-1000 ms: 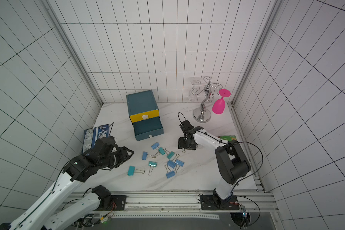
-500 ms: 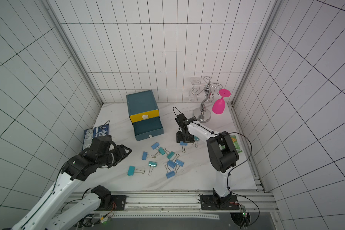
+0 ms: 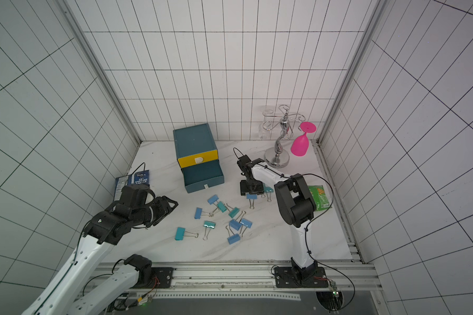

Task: Put the binder clips in the drawer according to color
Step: Pick up the binder clip at the center of the board.

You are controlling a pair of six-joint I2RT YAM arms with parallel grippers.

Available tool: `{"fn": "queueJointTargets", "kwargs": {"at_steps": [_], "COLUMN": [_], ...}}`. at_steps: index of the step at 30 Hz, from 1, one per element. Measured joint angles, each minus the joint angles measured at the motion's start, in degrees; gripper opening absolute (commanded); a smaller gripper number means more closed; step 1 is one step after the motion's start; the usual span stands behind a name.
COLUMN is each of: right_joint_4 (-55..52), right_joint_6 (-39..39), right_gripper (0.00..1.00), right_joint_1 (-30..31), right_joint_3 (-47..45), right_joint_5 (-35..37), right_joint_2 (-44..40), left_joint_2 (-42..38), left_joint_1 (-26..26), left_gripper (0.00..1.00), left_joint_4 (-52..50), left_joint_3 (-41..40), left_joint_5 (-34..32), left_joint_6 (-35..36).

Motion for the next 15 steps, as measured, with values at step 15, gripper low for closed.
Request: {"fn": "queueJointTargets", "kwargs": {"at_steps": [15], "right_joint_4": [-0.6], "right_joint_6": [0.5], "right_gripper": [0.43], "right_joint_1": [-0.4], "right_joint_3": [-0.2], "right_joint_5": [-1.2], "right_joint_2": [-0.1], "left_joint_2": [0.8], "left_joint_1": [0.5], "left_gripper": [0.59], "left_joint_4": [0.0], "left_joint_3": [0.5], "left_joint_5": [1.1], "left_joint_6": [0.9]}}
